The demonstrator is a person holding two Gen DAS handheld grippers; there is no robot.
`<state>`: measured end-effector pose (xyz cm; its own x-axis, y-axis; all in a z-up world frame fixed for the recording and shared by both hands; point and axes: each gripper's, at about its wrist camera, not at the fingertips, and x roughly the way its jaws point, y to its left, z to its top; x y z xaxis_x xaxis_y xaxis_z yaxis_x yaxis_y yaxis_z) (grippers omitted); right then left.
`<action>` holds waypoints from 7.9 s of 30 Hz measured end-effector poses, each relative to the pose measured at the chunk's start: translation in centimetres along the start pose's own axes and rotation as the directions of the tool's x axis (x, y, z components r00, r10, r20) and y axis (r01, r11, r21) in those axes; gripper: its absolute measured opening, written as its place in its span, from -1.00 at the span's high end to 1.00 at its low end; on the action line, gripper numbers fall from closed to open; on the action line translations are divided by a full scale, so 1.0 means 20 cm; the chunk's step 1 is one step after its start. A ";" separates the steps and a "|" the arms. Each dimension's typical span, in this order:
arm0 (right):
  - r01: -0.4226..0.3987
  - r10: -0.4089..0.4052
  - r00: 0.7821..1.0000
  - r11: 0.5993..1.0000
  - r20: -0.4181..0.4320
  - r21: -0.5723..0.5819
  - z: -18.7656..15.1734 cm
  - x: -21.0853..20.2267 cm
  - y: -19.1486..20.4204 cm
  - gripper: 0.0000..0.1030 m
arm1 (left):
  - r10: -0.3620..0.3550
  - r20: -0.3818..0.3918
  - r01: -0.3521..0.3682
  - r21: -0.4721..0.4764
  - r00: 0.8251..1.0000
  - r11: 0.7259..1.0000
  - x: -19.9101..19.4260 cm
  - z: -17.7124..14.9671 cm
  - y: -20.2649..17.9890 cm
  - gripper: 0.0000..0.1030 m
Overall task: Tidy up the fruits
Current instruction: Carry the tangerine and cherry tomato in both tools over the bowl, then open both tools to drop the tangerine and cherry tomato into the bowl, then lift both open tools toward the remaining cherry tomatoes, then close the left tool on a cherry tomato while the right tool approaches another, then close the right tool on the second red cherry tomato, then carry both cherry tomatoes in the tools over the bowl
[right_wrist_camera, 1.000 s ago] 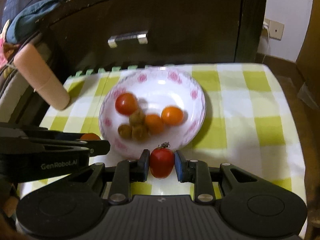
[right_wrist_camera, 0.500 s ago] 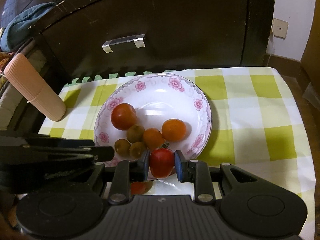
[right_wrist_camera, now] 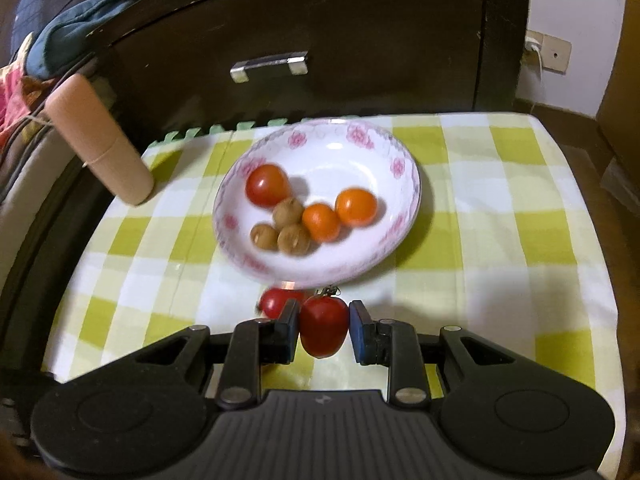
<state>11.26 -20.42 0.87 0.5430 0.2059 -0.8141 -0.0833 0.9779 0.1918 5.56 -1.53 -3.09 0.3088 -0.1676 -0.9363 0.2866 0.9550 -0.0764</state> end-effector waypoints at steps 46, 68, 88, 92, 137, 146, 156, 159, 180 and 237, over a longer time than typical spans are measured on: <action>-0.020 0.020 1.000 1.000 0.010 -0.007 -0.11 -0.10 0.07 0.51 | 0.026 0.172 -0.012 -0.079 0.985 0.997 -0.13 0.20 -0.01 0.27; 0.005 -0.005 1.000 1.000 0.020 0.029 0.17 0.08 -0.03 0.51 | 0.012 0.224 -0.001 -0.046 0.975 0.999 0.00 0.67 -0.05 0.27; 0.025 -0.025 0.999 0.999 -0.022 0.023 0.28 0.28 -0.09 0.51 | 0.025 0.166 -0.019 -0.040 0.986 0.999 0.18 0.81 -0.05 0.28; 0.026 -0.025 0.999 0.999 -0.028 0.030 0.29 0.32 -0.10 0.51 | 0.019 0.164 -0.012 -0.046 0.986 0.999 0.20 0.84 -0.04 0.28; 0.058 -0.065 0.994 0.995 0.088 0.080 0.34 0.15 -0.11 0.29 | 0.045 0.273 -0.037 -0.034 0.961 0.999 -0.01 0.77 -0.05 -0.33; 0.063 -0.070 0.993 0.996 0.099 0.068 0.20 0.01 -0.09 0.28 | 0.003 0.236 -0.009 0.025 0.972 1.000 -0.07 0.54 -0.14 -0.36; 0.058 -0.060 0.997 0.997 0.038 0.050 0.04 -0.02 -0.07 0.28 | -0.048 0.114 0.045 0.029 0.992 0.999 0.07 0.42 -0.21 -0.36; 0.050 -0.051 0.998 0.997 0.022 0.053 0.02 0.00 -0.07 0.27 | -0.047 0.088 0.046 0.023 0.995 0.999 0.12 0.43 -0.21 -0.35; 0.024 -0.023 0.999 0.998 -0.025 0.064 0.02 0.11 -0.06 0.28 | 0.000 0.064 0.000 0.003 0.998 1.000 0.21 0.41 -0.15 0.33; 0.084 -0.101 0.976 0.992 -0.193 -0.094 -0.02 0.24 0.06 0.36 | 0.011 0.033 -0.011 0.005 0.999 1.000 0.20 0.40 -0.06 0.29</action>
<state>13.40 -18.27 -2.97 0.3772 0.1091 -0.9197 -0.1154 0.9908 0.0702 13.64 -5.32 -4.03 0.3415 -0.1648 -0.9253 0.2877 0.9556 -0.0640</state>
